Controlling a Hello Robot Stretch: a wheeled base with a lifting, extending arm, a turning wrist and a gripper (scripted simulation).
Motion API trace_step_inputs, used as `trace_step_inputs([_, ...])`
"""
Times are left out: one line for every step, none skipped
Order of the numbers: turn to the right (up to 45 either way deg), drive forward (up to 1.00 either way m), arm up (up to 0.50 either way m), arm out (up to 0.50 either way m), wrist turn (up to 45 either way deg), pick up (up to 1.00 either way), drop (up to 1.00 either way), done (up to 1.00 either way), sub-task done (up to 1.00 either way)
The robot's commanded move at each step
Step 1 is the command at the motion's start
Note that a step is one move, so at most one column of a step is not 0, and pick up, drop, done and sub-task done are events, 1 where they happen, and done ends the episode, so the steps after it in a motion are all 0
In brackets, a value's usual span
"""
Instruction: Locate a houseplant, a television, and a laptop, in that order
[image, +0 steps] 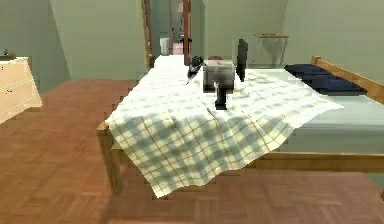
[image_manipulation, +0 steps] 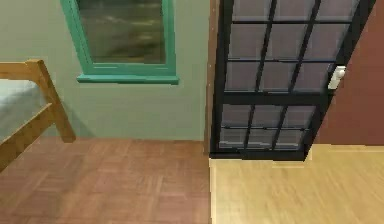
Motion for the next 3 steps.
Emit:
trace_step_inputs([45.0,0.0,0.0,0.0,0.0,0.0,0.0,0.0,0.0])
trace_step_inputs([0.0,0.3,0.0,0.0,0.0,0.0,0.0,0.0,0.0])
trace_step_inputs([-45.0,0.0,0.0,0.0,0.0,0.0,0.0,0.0,0.0])
